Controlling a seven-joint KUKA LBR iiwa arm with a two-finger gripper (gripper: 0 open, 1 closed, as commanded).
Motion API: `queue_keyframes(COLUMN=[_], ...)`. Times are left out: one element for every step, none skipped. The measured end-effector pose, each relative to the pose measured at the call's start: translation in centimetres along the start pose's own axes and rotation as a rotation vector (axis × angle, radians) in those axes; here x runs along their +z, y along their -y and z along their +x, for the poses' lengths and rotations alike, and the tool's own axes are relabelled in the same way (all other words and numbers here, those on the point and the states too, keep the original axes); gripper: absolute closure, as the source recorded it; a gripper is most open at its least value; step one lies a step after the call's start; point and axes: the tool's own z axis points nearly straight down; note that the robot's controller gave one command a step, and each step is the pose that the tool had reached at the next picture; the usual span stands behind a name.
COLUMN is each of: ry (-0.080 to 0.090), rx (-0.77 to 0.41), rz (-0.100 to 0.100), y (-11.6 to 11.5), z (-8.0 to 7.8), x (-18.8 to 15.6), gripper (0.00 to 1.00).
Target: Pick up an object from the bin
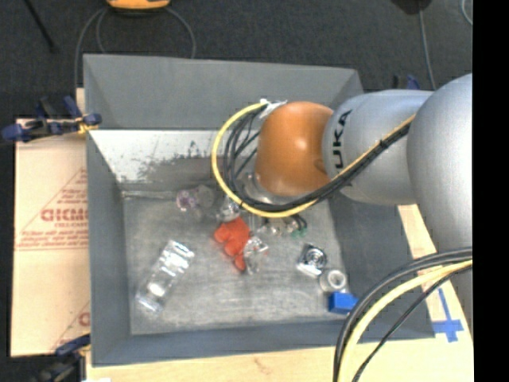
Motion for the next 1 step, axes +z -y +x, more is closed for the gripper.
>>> queue_keyframes(ry=[0.001], rx=[-0.286], rz=[0.004], y=[-3.25], z=[-0.83], x=[-16.43], gripper=[1.0])
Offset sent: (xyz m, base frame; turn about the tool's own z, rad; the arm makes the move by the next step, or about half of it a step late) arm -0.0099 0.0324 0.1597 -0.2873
